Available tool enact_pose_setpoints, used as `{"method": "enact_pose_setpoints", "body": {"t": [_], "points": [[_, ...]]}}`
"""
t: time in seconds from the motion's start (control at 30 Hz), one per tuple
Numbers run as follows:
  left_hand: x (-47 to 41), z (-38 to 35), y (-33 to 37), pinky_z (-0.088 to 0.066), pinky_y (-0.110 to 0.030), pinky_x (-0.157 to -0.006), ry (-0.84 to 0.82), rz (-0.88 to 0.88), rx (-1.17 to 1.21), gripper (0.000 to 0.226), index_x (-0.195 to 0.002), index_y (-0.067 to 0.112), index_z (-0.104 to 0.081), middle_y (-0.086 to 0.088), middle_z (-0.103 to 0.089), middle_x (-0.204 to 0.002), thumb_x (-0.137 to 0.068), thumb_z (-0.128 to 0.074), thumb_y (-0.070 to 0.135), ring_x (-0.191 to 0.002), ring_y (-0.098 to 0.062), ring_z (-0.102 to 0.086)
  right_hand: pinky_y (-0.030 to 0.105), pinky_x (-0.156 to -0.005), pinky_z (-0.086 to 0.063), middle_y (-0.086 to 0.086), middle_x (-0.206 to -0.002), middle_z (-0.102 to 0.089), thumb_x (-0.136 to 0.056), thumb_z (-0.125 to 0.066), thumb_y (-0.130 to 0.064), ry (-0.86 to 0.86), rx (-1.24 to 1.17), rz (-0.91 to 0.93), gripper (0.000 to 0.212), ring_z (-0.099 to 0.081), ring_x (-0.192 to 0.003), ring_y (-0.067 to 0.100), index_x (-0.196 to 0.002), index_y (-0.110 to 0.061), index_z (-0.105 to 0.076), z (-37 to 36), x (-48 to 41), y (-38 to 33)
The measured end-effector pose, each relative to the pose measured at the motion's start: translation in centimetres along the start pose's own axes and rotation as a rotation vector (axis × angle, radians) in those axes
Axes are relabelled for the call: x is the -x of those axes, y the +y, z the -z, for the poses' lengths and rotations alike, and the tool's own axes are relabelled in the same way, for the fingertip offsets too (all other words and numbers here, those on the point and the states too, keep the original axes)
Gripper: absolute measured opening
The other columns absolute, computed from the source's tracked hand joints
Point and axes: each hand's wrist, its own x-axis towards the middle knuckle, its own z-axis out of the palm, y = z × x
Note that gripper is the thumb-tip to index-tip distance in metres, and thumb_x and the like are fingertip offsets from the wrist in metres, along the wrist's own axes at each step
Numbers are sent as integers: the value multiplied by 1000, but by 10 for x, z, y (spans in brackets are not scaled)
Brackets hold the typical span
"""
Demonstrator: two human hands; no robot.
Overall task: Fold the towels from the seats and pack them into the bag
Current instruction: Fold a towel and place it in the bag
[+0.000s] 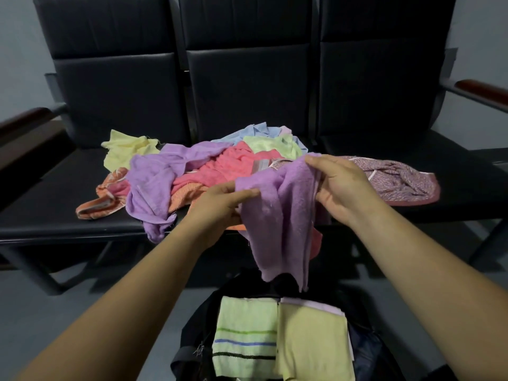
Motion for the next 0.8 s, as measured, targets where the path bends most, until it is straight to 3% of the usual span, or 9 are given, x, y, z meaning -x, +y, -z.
{"method": "enact_pose_setpoints", "body": {"t": [0.1, 0.23, 0.33, 0.4, 0.47, 0.57, 0.63, 0.7, 0.8], "points": [[2, 2, 6, -58, -30, -70, 14, -18, 146, 21, -114, 6, -70, -9, -75, -101, -95, -64, 11, -86, -21, -70, 35, -70, -48, 3, -84, -70, -100, -58, -17, 23, 353, 9, 14, -63, -79, 21, -94, -16, -70, 14, 0, -6], [7, -7, 15, -57, -37, -87, 36, -36, 247, 27, -120, 17, -69, -2, -76, -112, -94, -66, 14, -99, -18, -73, 30, -66, -59, 7, -95, -76, -103, -53, -13, -57, 66, -134, 23, -72, -84, 19, -117, -2, -68, 20, 5, -20], [9, -16, 22, -57, -34, -87, 56, -61, 333, 15, -107, 26, -70, 8, -78, -99, -94, -66, 18, -87, -8, -75, 28, -75, -61, 10, -103, -76, -95, -62, -20, -194, -257, -208, 24, -74, -91, 16, -107, -2, -73, 16, 13, -30], [10, -18, 26, -57, -31, -86, 65, -109, 373, 17, -111, 23, -69, 5, -78, -103, -97, -62, 17, -94, -9, -74, 27, -72, -61, 9, -96, -77, -84, -67, -15, -273, -138, -221, 23, -73, -86, 16, -99, -1, -77, 13, 19, -27], [11, -16, 26, -58, -30, -90, 42, -149, 372, 27, -124, 15, -65, -4, -75, -115, -98, -58, 11, -105, -15, -72, 33, -79, -61, 12, -100, -76, -74, -72, -10, -292, 95, -260, 36, -71, -93, 20, -107, 5, -72, 13, 21, -17], [9, -6, 22, -57, -29, -90, 13, -164, 284, 38, -136, 9, -57, -8, -72, -123, -99, -53, 3, -112, -19, -69, 42, -84, -58, 11, -95, -73, -75, -75, -11, -250, 204, -274, 27, -69, -89, 24, -100, -3, -71, 20, 17, -9], [7, 4, 20, -54, -35, -97, 50, -197, 127, 31, -129, 14, -63, -6, -72, -122, -100, -54, 7, -114, -19, -68, 42, -79, -56, 7, -87, -72, -90, -67, -13, -224, 247, -179, 8, -67, -79, 21, -96, -9, -71, 24, 15, -12], [8, 12, 19, -51, -40, -103, 99, -239, -50, 22, -119, 17, -69, -4, -74, -117, -101, -56, 12, -113, -19, -68, 42, -79, -53, 7, -90, -73, -101, -57, -15, -176, 304, -79, 14, -65, -79, 22, -102, -11, -71, 27, 11, -13], [8, 15, 16, -56, -49, -96, 181, -270, -260, 16, -106, 17, -75, 2, -78, -97, -100, -61, 24, -99, -18, -72, 41, -76, -50, 14, -99, -73, -104, -54, -18, -87, 375, 1, 17, -64, -85, 26, -104, -14, -71, 23, 9, -11]]}}
